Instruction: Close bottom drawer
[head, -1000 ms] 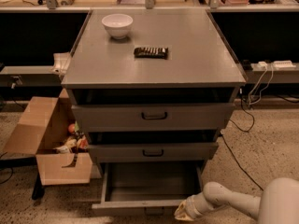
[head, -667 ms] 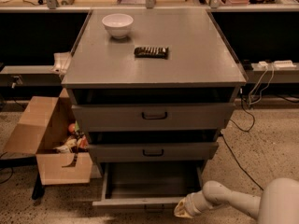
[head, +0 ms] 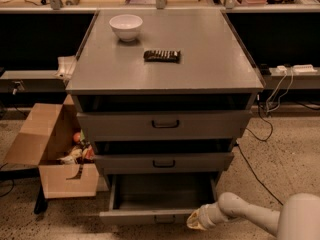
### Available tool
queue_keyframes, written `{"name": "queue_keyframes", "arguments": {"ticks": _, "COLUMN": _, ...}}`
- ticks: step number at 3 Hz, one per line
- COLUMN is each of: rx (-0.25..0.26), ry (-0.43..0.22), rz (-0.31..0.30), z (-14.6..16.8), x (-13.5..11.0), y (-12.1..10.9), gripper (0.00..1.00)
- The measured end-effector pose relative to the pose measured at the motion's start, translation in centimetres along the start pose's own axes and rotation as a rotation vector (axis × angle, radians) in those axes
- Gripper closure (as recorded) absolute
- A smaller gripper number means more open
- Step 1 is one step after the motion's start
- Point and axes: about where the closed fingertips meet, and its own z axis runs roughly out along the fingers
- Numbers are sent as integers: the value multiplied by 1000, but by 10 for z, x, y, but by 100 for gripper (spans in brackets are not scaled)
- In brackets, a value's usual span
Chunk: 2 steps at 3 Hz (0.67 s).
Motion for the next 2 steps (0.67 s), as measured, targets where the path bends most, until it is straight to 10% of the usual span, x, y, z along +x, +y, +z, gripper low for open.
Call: {"name": "queue_keyframes", "arguments": {"ticks": 2, "rx": 0, "ry": 0, "rz": 0, "z": 0, "x": 0, "y": 0, "gripper": 46}}
